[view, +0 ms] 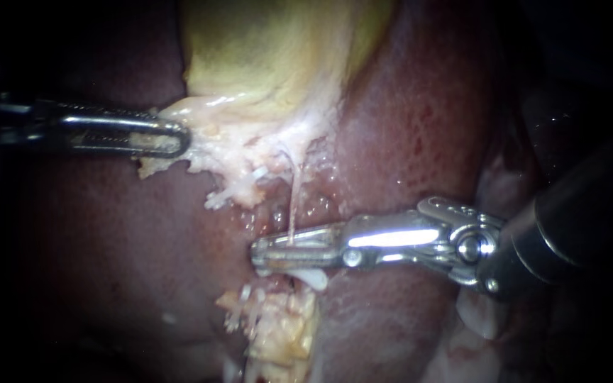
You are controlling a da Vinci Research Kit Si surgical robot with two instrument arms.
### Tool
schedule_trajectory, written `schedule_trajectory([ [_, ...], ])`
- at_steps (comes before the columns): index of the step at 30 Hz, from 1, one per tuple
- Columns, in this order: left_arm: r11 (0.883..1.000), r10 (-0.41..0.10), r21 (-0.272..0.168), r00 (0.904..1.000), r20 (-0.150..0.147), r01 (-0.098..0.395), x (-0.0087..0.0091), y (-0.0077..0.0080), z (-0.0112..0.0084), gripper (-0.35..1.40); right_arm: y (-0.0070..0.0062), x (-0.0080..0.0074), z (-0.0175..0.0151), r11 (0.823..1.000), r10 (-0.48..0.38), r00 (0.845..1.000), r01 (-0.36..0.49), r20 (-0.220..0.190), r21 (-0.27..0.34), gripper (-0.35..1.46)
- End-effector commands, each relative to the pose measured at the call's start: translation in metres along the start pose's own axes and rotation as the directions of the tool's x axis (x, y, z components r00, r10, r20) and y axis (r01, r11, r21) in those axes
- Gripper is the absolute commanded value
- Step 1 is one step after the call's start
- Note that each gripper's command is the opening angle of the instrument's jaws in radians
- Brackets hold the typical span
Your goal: Going back second clip right tube
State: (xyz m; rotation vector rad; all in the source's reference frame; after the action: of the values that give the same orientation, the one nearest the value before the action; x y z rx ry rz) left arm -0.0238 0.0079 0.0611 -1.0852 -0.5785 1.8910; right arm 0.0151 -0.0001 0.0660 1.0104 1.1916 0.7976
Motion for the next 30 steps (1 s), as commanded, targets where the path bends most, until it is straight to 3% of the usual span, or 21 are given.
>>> schedule_trajectory([
  [1,1.0,0.0,-0.001,1.0,0.0,0.0,0.0,-0.0001,0.0,-0.35,0.0,-0.0001,0.0,1.0,0.0,1.0,0.0,0.0,0.0,-0.35],
  [2,1.0,0.0,-0.001,1.0,0.0,0.0,0.0,-0.0001,0.0,-0.35,0.0001,-0.0001,0.0,1.0,-0.001,1.0,0.001,0.0,0.0,-0.35],
  [6,1.0,0.0,-0.001,1.0,0.0,0.0,0.0,-0.0001,0.0,-0.35,0.0004,-0.0006,0.0006,1.0,0.001,1.0,-0.001,0.0,-0.003,0.2],
  [10,1.0,0.0,-0.001,1.0,0.0,0.0,0.0,-0.0001,0.0,-0.35,0.0014,-0.0014,0.0017,0.999,-0.041,0.999,0.041,0.0,-0.007,0.41],
  [14,1.0,0.0,-0.001,1.0,0.0,0.0,0.0,-0.0001,0.0,-0.35,0.0026,-0.0021,0.0019,0.998,-0.06,0.998,0.06,-0.001,-0.013,0.45],
  [21,1.0,0.0,-0.001,1.0,0.0,0.0,0.0,-0.0001,0.0,-0.35,0.0048,-0.0021,0.0007,0.992,-0.071,0.996,0.066,-0.046,-0.106,0.47],
  [30,1.0,0.0,-0.001,1.0,0.0,0.0,0.0,-0.0001,0.0,-0.35,0.006,-0.002,-0.0008,0.988,-0.066,0.996,0.057,-0.058,-0.147,0.48],
])
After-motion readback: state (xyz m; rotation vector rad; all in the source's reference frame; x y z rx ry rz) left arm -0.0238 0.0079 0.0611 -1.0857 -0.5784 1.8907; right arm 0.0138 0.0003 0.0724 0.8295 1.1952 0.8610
